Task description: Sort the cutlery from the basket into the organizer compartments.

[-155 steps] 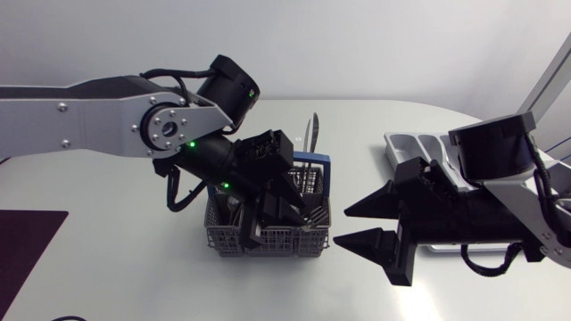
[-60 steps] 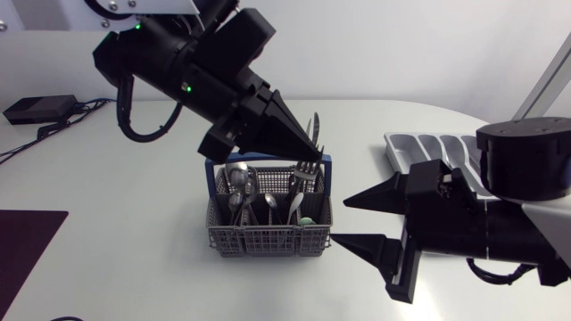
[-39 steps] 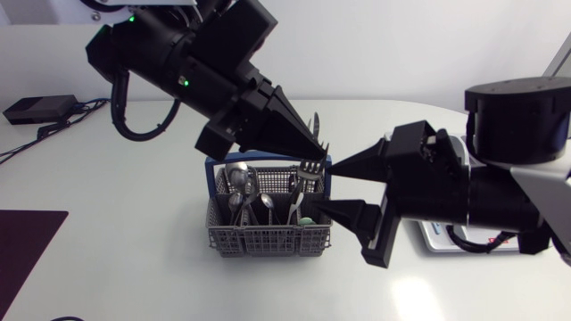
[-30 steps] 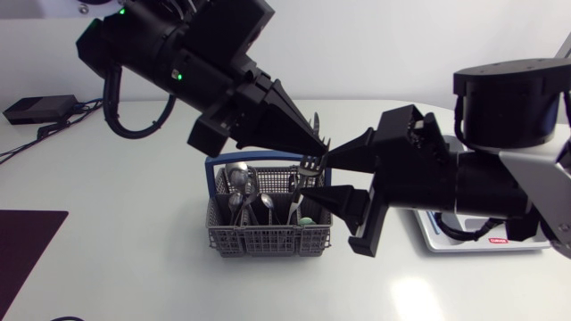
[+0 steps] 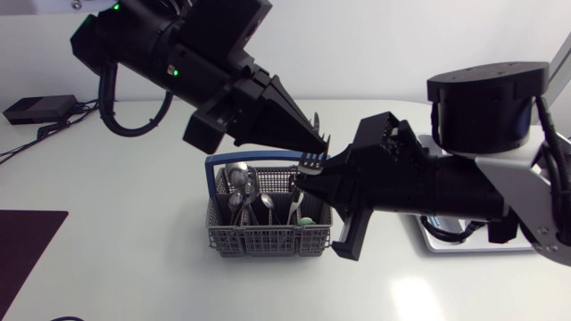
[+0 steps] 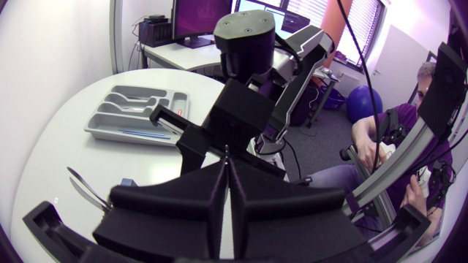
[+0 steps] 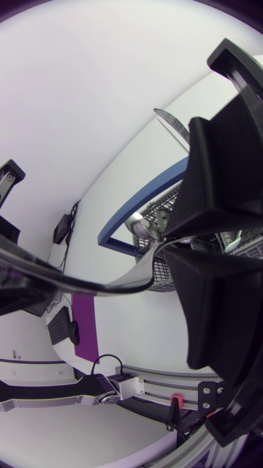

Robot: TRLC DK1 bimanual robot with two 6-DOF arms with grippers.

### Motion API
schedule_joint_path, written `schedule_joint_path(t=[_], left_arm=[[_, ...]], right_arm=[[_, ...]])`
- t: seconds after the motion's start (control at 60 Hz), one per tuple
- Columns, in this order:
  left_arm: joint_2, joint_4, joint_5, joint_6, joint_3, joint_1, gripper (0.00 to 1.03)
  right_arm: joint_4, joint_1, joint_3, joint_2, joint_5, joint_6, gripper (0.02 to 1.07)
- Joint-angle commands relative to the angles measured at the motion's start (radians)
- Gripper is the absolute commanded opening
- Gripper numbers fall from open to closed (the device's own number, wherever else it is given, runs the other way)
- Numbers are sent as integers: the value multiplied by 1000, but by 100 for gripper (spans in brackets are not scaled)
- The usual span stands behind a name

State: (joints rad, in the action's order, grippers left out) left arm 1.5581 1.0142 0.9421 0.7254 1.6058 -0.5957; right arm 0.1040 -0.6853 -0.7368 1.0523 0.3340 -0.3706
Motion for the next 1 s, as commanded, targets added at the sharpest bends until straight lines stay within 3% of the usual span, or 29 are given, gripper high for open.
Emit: schedule_joint_path(t=[0.0, 0.117, 0.15, 0.183, 0.2, 0.267, 0.283, 0.3, 0.467, 0.6, 0.867, 0.983], left_arm=[[-24, 6, 21, -11, 25, 14, 3], [-24, 3, 21, -9, 26, 23, 3], [-24, 1, 21, -12, 31, 31, 11], [-24, 0, 21, -17, 36, 39, 25], [-24, -2, 21, -20, 39, 43, 39], [-27, -22, 27, -44, 51, 70, 80], [-32, -43, 27, -67, 54, 83, 95], [-33, -51, 27, -75, 55, 88, 99], [-82, -239, 0, -228, 19, 168, 100], [-128, -413, -169, -350, -66, 178, 99], [-205, -543, -405, -368, -219, 178, 99], [-228, -588, -503, -379, -282, 175, 99]], right_arm=[[8, 4, -10, 11, -6, -7, 8], [14, 0, -12, 11, -12, -2, 8], [16, 0, -10, 11, -12, -2, 8], [17, 0, -9, 11, -12, -2, 8], [22, 0, -9, 11, -12, -2, 8], [30, 0, -6, 8, -20, -2, 8], [37, 0, -6, 6, -24, -2, 8], [39, 0, -4, 5, -26, -2, 8], [80, 43, -6, -2, -52, -5, 8], [106, 89, -7, -20, -176, -7, 8], [181, 306, -85, 37, -429, 30, 8], [209, 395, -122, 92, -490, 67, 8]])
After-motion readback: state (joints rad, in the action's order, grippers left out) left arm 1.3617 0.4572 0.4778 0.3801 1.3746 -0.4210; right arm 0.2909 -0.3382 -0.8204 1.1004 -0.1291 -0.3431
